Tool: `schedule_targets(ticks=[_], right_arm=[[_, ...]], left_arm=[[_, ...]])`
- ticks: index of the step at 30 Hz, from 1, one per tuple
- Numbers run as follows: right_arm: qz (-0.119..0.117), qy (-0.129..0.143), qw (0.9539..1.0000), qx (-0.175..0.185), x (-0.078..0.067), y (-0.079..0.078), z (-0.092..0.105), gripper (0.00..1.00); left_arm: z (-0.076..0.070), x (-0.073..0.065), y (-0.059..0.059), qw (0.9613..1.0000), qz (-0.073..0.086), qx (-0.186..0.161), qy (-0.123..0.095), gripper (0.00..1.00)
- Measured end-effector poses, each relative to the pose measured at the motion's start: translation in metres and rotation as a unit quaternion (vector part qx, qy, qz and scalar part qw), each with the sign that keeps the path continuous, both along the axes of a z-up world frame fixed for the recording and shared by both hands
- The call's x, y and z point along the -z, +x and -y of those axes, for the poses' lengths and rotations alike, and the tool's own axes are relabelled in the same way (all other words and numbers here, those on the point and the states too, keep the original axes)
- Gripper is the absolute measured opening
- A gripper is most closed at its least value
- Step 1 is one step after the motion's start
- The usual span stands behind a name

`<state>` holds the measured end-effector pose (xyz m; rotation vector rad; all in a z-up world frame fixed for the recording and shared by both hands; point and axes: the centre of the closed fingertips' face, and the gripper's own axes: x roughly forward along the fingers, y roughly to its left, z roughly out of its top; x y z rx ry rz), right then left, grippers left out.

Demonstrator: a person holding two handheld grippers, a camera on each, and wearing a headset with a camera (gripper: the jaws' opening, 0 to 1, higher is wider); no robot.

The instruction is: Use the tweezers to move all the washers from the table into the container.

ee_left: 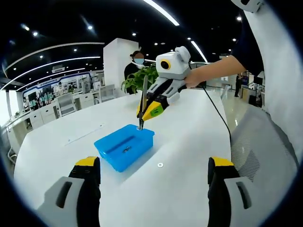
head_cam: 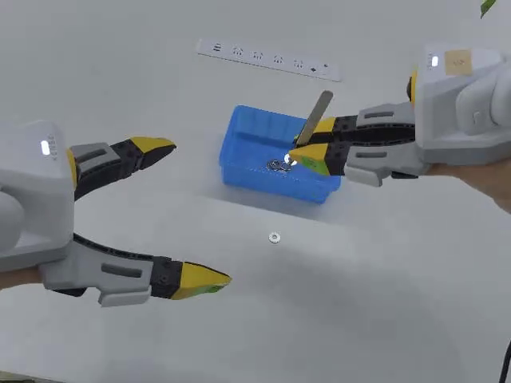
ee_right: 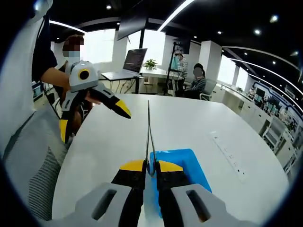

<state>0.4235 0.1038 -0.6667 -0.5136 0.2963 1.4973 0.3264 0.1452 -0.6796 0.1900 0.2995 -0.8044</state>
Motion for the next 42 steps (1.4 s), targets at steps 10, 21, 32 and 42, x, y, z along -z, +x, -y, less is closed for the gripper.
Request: schedule_targets(ticks=[10, 21, 32, 42], right_arm=[[-0.004, -0.011, 0.9993, 0.036, 0.029, 0.049, -0.004, 0.09], [-0.028, -0.034, 0.9972, 0.061, 0.07, 0.07, -0.011, 0.1], [-0.041, -0.049, 0.9962, 0.06, 0.094, 0.068, -0.014, 0.1], [-0.05, -0.054, 0.9956, 0.057, 0.097, 0.063, -0.013, 0.11]], left_arm=[[0.002, 0.007, 0.003, 0.9998, -0.006, -0.013, -0.013, 1.0], [-0.017, 0.023, -0.002, 0.9986, -0.025, -0.046, -0.004, 1.0], [-0.03, 0.022, -0.002, 0.9972, -0.022, -0.071, 0.008, 1.0], [-0.026, 0.023, -0.006, 0.9973, -0.026, -0.067, 0.014, 1.0]])
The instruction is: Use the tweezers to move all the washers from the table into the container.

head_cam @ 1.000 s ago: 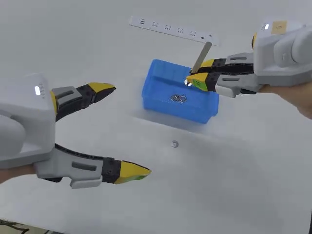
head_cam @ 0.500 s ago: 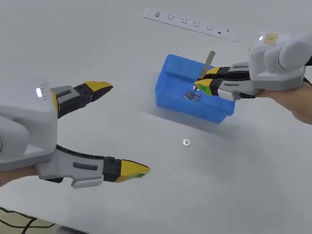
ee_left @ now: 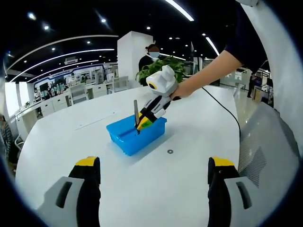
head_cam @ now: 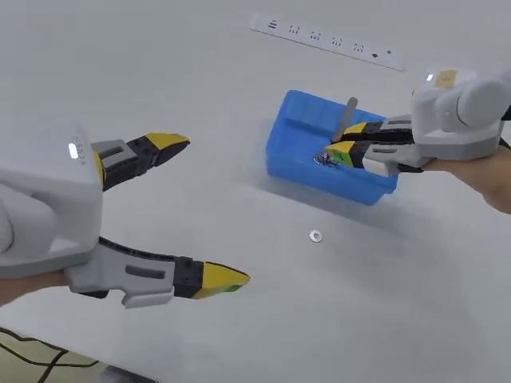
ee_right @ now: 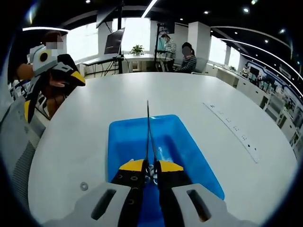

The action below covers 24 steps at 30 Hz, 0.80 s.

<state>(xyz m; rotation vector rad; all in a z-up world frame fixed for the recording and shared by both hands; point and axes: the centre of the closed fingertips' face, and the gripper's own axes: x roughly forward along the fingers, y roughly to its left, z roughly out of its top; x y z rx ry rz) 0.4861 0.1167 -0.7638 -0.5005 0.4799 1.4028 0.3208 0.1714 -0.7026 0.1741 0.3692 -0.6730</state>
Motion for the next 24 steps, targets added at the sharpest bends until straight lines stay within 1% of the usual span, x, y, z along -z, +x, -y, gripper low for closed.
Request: schedule_targets(ticks=[1, 7, 8, 9, 10, 12, 13, 14, 15, 17, 18, 19, 20, 22, 23, 24], right_arm=[[-0.003, 0.001, 1.0, 0.002, 0.0, 0.0, 0.0, 0.11], [0.005, 0.0, 1.0, -0.002, -0.003, -0.001, 0.0, 0.1], [0.001, 0.003, 1.0, -0.002, -0.006, -0.001, 0.001, 0.1], [-0.002, 0.004, 1.0, -0.003, -0.007, -0.003, 0.001, 0.09], [-0.001, 0.005, 1.0, -0.004, -0.008, -0.003, 0.001, 0.09], [0.008, -0.001, 0.9999, -0.009, -0.01, -0.004, 0.002, 0.08], [0.007, -0.001, 0.9999, -0.009, -0.012, -0.004, 0.003, 0.08], [0.007, 0.0, 0.9999, -0.009, -0.013, -0.004, 0.003, 0.08], [0.009, -0.001, 0.9999, -0.01, -0.015, -0.005, 0.004, 0.08], [0.012, -0.001, 0.9998, -0.013, -0.017, -0.006, 0.004, 0.08], [0.014, 0.0, 0.9998, -0.013, -0.019, -0.006, 0.004, 0.08], [0.015, 0.003, 0.9998, -0.012, -0.022, -0.006, 0.004, 0.08], [0.017, 0.004, 0.9998, -0.011, -0.023, -0.006, 0.003, 0.08], [0.022, 0.005, 0.9996, -0.014, -0.027, -0.008, 0.003, 0.08], [0.027, 0.004, 0.9995, -0.018, -0.029, -0.01, 0.003, 0.08], [0.029, 0.003, 0.9994, -0.021, -0.029, -0.011, 0.003, 0.08]], left_arm=[[0.0, 0.0, 0.0, 1.0, -0.001, 0.0, -0.001, 1.0], [-0.001, 0.001, 0.0, 1.0, -0.003, 0.0, -0.002, 1.0], [-0.001, -0.002, 0.002, 0.9998, -0.003, -0.008, -0.019, 1.0], [-0.001, -0.007, 0.005, 0.9989, 0.002, -0.019, -0.044, 1.0], [-0.003, -0.01, 0.008, 0.998, 0.009, -0.028, -0.056, 1.0], [-0.009, -0.013, 0.014, 0.9963, 0.014, -0.047, -0.071, 1.0], [-0.01, -0.014, 0.015, 0.996, 0.014, -0.048, -0.074, 1.0], [-0.01, -0.016, 0.019, 0.9952, 0.017, -0.049, -0.083, 1.0], [-0.01, -0.017, 0.021, 0.9947, 0.017, -0.049, -0.088, 1.0], [-0.01, -0.023, 0.033, 0.9903, 0.023, -0.068, -0.119, 0.99], [-0.009, -0.024, 0.04, 0.9882, 0.019, -0.071, -0.135, 0.99], [-0.009, -0.024, 0.045, 0.9879, 0.019, -0.07, -0.137, 0.99], [-0.008, -0.026, 0.053, 0.9874, 0.02, -0.069, -0.141, 0.98], [-0.003, -0.033, 0.062, 0.9856, 0.024, -0.06, -0.156, 0.94], [0.0, -0.041, 0.072, 0.9846, 0.039, -0.059, -0.16, 0.88], [0.001, -0.044, 0.078, 0.9845, 0.043, -0.06, -0.159, 0.83]])
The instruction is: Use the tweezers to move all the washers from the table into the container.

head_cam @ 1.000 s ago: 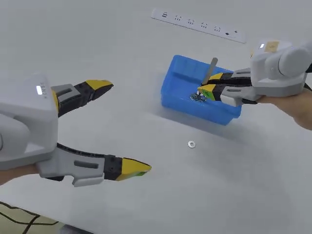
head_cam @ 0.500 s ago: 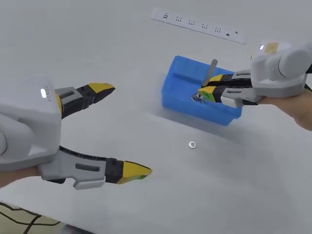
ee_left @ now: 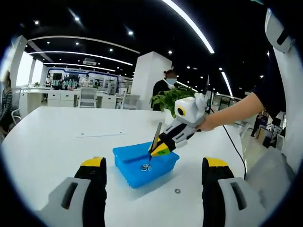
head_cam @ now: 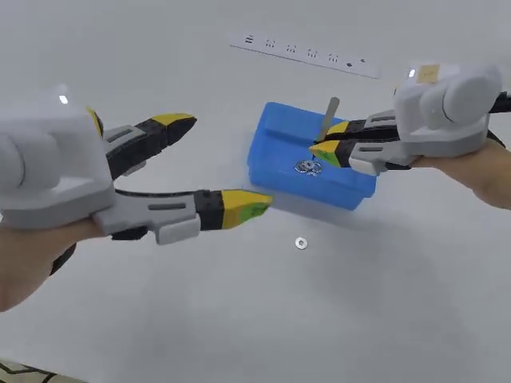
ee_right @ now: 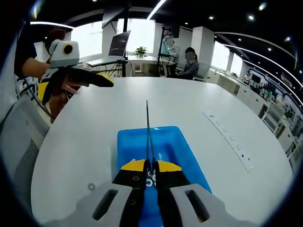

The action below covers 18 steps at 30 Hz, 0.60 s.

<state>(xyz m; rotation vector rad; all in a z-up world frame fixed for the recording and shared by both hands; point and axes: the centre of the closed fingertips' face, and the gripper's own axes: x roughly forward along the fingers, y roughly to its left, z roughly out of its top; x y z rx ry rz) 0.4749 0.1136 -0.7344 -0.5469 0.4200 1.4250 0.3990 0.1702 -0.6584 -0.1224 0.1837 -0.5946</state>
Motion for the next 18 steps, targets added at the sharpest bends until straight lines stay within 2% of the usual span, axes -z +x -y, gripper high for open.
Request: schedule_targets(ticks=[4, 5, 6, 7, 8, 9, 12, 18], right_arm=[[0.004, -0.004, 1.0, -0.006, -0.001, -0.003, -0.002, 0.08], [0.004, -0.004, 1.0, -0.006, -0.001, -0.004, -0.002, 0.08], [0.004, -0.004, 0.9999, -0.009, -0.001, -0.005, -0.003, 0.08], [0.005, -0.005, 0.9999, -0.011, -0.001, -0.006, -0.003, 0.08], [0.008, -0.007, 0.9998, -0.015, -0.001, -0.007, -0.003, 0.08], [0.008, -0.008, 0.9998, -0.016, -0.001, -0.007, -0.002, 0.08], [0.009, -0.006, 0.9998, -0.017, -0.003, -0.008, 0.0, 0.08], [0.012, -0.004, 0.9997, -0.022, -0.006, -0.01, 0.003, 0.08]], left_arm=[[0.019, -0.015, 0.028, 0.9992, 0.025, 0.03, -0.005, 0.73], [0.027, -0.015, 0.035, 0.9987, 0.028, 0.044, -0.001, 0.66], [0.035, -0.015, 0.044, 0.998, 0.041, 0.048, 0.005, 0.58], [0.042, -0.013, 0.047, 0.9971, 0.039, 0.065, 0.004, 0.44], [0.051, -0.01, 0.046, 0.9958, 0.031, 0.086, 0.001, 0.37], [0.058, -0.004, 0.05, 0.9946, 0.023, 0.101, 0.008, 0.35], [0.067, -0.001, 0.059, 0.9938, 0.019, 0.109, 0.012, 0.43], [0.073, -0.005, 0.069, 0.9907, 0.025, 0.133, 0.015, 0.32]])
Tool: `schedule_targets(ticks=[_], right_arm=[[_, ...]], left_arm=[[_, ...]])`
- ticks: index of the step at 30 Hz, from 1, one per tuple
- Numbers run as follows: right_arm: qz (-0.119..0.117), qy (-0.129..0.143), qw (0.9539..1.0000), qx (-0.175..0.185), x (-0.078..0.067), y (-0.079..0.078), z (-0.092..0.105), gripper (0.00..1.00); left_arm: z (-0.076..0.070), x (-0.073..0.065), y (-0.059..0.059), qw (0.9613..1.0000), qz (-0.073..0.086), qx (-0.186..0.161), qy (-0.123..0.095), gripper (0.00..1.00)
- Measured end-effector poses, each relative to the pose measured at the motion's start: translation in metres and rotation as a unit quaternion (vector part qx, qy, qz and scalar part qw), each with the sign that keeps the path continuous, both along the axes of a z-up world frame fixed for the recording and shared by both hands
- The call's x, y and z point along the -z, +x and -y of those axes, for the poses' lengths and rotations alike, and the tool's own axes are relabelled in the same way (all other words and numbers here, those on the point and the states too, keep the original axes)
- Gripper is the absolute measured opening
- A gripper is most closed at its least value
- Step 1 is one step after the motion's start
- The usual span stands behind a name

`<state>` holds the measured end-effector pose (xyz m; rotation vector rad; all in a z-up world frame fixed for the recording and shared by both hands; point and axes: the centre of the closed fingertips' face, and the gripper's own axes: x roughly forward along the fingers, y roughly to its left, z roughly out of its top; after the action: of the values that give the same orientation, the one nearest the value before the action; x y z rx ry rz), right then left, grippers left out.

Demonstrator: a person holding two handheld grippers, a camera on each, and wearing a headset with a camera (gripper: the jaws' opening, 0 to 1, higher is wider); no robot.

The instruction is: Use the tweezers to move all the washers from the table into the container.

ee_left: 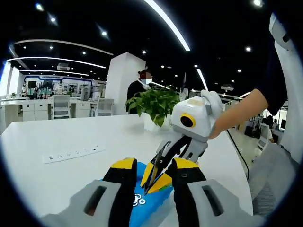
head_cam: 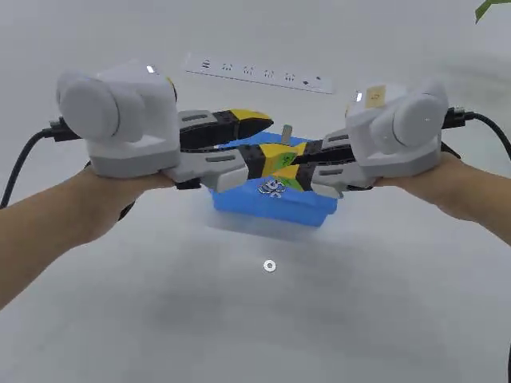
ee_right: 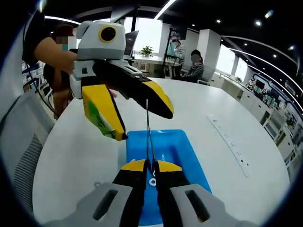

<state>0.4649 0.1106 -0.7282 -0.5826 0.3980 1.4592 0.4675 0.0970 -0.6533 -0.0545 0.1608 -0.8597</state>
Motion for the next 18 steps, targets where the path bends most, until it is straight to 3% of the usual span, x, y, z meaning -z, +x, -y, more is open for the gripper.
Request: schedule_targets(ticks=[2, 7, 12, 14, 16, 18], right_arm=[[0.001, -0.001, 1.0, -0.002, 0.0, 0.0, 0.0, 0.08], [-0.001, 0.002, 1.0, -0.005, -0.001, -0.002, -0.002, 0.08], [-0.003, 0.003, 1.0, -0.009, -0.001, -0.004, -0.004, 0.08], [-0.001, 0.005, 0.9999, -0.011, -0.002, -0.004, -0.005, 0.08], [0.003, 0.0, 0.9998, -0.018, -0.002, -0.006, -0.004, 0.08], [0.005, -0.002, 0.9998, -0.019, -0.001, -0.007, -0.003, 0.08]], left_arm=[[0.001, 0.002, 0.002, 0.9999, 0.0, 0.008, 0.012, 0.31], [0.003, -0.002, 0.001, 0.9996, 0.006, 0.024, 0.017, 0.26], [0.007, -0.006, -0.004, 0.9984, 0.012, 0.05, 0.022, 0.1], [0.011, -0.007, -0.009, 0.9975, 0.012, 0.066, 0.023, 0.09], [0.01, -0.007, -0.009, 0.9948, 0.034, 0.076, 0.059, 0.08], [0.012, -0.006, -0.011, 0.9917, 0.044, 0.089, 0.081, 0.06]])
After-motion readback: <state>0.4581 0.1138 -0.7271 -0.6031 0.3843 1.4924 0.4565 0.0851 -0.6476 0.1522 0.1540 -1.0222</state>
